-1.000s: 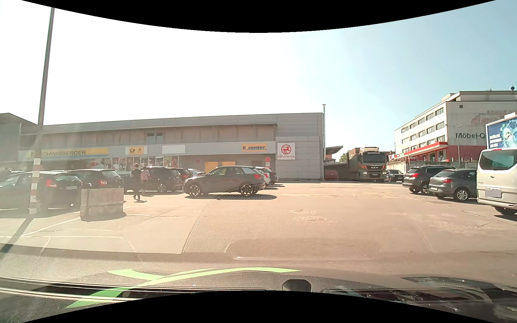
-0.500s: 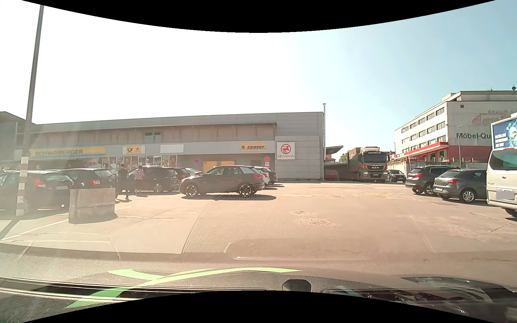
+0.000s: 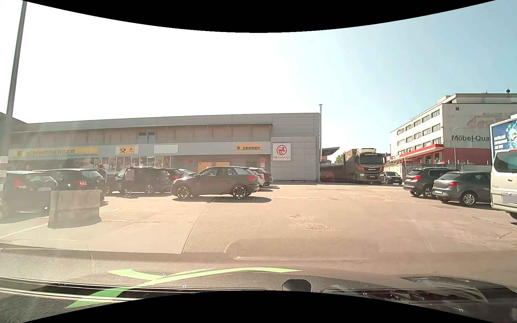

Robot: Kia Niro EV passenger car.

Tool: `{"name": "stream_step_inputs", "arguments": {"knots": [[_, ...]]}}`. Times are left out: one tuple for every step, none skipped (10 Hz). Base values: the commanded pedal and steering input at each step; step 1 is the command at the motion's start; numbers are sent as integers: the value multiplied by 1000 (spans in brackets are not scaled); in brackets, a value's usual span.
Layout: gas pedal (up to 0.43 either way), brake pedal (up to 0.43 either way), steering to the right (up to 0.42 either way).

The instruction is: Follow the waypoints while adhering to traffic rules and regulations

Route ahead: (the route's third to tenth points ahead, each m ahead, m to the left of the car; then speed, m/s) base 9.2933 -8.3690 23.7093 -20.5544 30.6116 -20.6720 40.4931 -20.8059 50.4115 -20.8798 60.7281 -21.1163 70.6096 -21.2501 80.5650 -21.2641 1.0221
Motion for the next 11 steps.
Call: {"name": "stream_step_inputs", "arguments": {"knots": [[169, 0, 200], [177, 0, 196], [177, 0, 194], [197, 0, 195], [209, 0, 193], [220, 0, 191], [228, 0, 187], [228, 0, 184], [228, 0, 182], [228, 0, 181], [228, 0, 181]]}}
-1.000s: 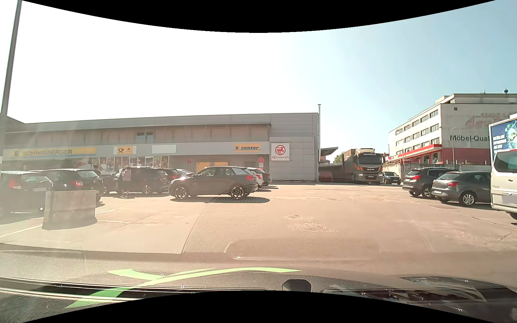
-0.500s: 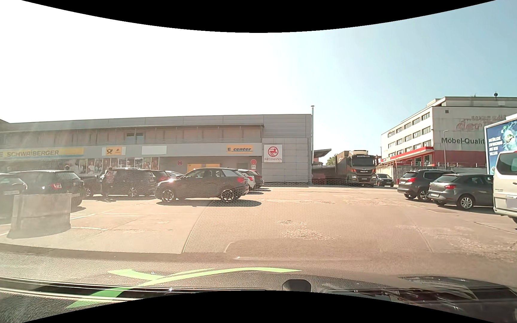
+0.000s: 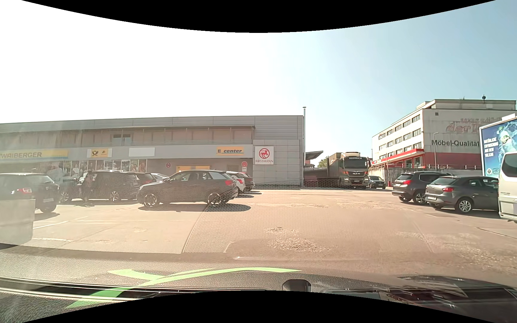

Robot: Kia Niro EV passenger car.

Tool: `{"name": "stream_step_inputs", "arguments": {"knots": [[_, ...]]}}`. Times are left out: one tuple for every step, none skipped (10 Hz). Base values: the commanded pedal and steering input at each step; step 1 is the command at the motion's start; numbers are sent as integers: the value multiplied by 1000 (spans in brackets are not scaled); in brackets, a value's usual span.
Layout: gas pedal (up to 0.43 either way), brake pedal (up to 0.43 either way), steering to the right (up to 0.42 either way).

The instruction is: Follow the waypoints while adhering to traffic rules and regulations

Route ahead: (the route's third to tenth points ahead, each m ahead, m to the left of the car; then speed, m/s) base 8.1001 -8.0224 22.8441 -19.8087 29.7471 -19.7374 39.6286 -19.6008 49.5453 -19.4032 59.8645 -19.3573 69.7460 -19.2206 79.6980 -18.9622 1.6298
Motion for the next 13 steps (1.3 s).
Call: {"name": "stream_step_inputs", "arguments": {"knots": [[228, 0, 180], [228, 0, 174], [228, 0, 163], [228, 0, 146], [228, 0, 138], [228, 0, 135], [228, 0, 130], [228, 0, 129], [228, 0, 130], [228, 0, 141], [228, 0, 163], [228, 0, 184], [228, 0, 187]]}}
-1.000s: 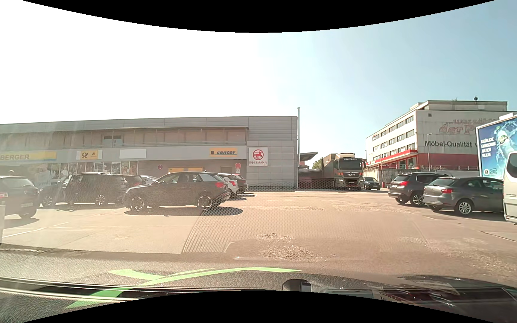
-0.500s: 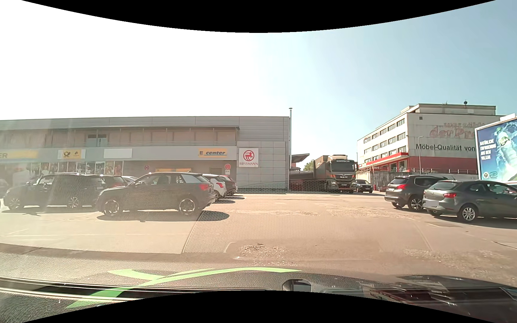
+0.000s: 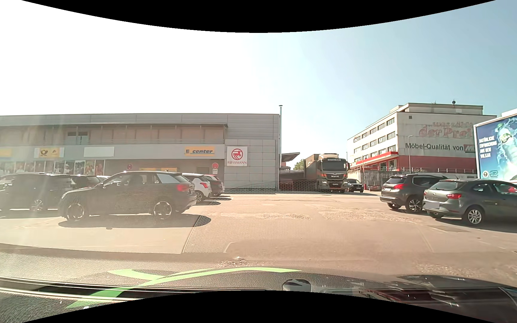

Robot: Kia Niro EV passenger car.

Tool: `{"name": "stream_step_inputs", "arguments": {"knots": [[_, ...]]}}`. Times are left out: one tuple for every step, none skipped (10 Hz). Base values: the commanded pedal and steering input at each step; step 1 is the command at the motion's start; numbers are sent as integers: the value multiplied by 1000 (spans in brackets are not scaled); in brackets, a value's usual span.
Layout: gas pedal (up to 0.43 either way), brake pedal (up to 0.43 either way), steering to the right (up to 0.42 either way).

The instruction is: Follow the waypoints while adhering to traffic rules and regulations

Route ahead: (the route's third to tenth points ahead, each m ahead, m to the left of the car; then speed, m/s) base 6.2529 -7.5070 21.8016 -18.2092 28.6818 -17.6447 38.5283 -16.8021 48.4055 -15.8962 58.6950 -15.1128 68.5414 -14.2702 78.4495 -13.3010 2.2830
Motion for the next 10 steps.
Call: {"name": "stream_step_inputs", "arguments": {"knots": [[228, 0, 184], [228, 0, 175], [220, 0, 166], [220, 0, 159], [220, 0, 152], [220, 0, 146], [220, 0, 142], [220, 0, 137], [189, 0, 131], [189, 0, 127]]}}
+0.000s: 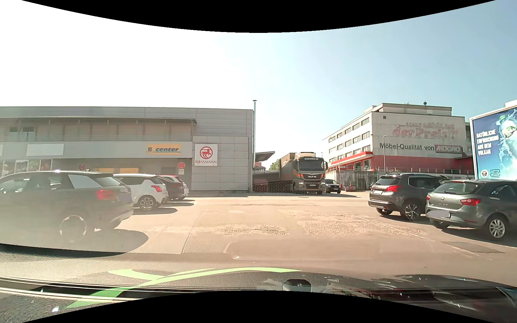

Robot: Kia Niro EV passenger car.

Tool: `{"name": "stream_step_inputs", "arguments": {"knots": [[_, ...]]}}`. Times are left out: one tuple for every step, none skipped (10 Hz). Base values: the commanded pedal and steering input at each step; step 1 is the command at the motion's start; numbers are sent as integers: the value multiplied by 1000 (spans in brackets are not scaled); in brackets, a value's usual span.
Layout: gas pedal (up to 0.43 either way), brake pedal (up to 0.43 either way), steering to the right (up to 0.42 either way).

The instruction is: Follow the waypoints while adhering to traffic rules and regulations

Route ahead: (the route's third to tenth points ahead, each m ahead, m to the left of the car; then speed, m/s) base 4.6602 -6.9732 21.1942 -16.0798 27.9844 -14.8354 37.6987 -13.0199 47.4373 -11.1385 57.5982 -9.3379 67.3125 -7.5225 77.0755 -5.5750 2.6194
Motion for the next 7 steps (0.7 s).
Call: {"name": "stream_step_inputs", "arguments": {"knots": [[189, 0, 123], [189, 0, 110], [189, 0, 90], [189, 0, 74], [189, 0, 62], [189, 0, 50], [189, 0, 41]]}}
